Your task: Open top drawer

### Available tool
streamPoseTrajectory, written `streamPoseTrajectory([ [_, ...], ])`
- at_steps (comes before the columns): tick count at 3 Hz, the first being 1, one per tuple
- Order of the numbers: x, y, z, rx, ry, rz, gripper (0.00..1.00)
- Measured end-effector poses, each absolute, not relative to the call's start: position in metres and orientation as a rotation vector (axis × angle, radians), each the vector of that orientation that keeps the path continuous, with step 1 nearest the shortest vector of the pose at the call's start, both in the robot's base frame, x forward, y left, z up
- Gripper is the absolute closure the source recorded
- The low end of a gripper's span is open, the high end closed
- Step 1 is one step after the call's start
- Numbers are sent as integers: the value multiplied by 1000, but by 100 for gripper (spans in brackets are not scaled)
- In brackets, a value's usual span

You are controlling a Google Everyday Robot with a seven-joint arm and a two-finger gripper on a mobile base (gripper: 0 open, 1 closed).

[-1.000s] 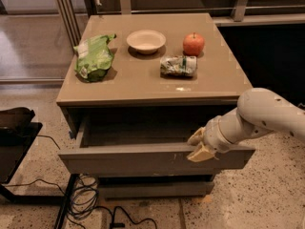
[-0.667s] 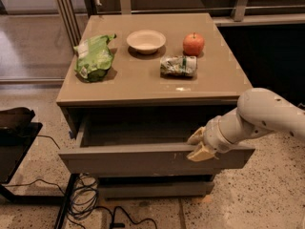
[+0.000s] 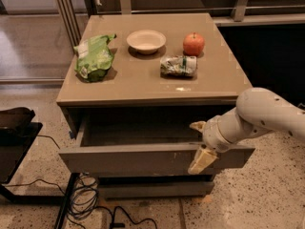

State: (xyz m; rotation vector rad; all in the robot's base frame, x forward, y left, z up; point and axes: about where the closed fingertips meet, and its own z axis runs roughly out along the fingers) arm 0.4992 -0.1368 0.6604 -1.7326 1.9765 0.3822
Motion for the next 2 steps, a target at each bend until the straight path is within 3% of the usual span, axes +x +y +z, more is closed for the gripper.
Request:
streamPoseTrajectory([
  [2, 421, -155, 661, -1731, 1981, 395, 61],
])
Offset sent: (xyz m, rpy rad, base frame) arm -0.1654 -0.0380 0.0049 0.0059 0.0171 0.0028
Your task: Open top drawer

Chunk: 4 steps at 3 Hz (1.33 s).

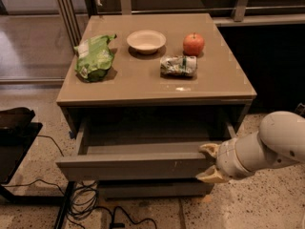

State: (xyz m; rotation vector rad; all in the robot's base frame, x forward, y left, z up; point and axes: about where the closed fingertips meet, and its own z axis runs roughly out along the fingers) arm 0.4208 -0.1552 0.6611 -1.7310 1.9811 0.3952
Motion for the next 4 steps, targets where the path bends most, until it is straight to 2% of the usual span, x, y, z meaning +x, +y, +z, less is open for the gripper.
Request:
streamPoseTrajectory([
  [1, 421, -155, 665, -1731, 1980, 394, 84],
  [2, 421, -155, 669, -1731, 1980, 394, 100],
  [3, 421, -155, 669, -1731, 1980, 394, 84],
  [4, 421, -155, 669, -1731, 1980, 394, 61],
])
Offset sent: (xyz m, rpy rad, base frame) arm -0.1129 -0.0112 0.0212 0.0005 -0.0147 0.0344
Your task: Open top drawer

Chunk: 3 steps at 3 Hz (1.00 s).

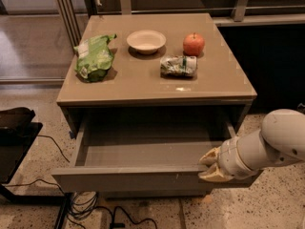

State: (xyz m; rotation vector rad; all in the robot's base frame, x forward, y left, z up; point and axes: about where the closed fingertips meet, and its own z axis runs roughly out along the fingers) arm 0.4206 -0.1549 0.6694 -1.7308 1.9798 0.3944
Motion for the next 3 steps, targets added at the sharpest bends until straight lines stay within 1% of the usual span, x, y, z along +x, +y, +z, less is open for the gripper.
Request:
streamPoseTrajectory([
  [2, 419, -155, 669, -1734, 1982, 400, 14],
  [3, 397, -162, 639, -1695, 2001, 491, 0],
])
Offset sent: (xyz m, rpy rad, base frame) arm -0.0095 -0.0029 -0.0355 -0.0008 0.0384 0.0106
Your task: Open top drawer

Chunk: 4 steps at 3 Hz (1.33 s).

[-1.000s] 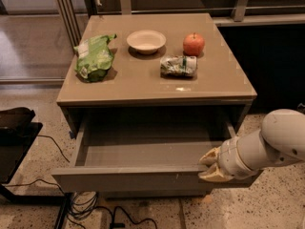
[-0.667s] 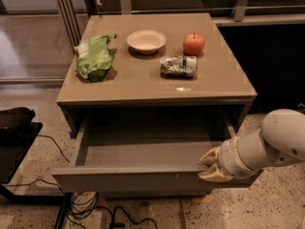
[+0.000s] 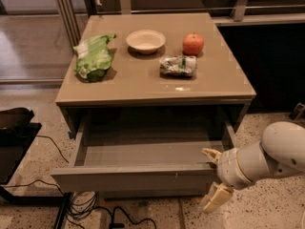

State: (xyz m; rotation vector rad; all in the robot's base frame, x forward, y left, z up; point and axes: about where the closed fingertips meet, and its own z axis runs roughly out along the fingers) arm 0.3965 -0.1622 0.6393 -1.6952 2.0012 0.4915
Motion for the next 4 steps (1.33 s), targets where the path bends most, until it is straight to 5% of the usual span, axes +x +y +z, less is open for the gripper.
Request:
streamPoseTrajectory([
  [4, 343, -158, 669, -1776, 1969, 383, 88],
])
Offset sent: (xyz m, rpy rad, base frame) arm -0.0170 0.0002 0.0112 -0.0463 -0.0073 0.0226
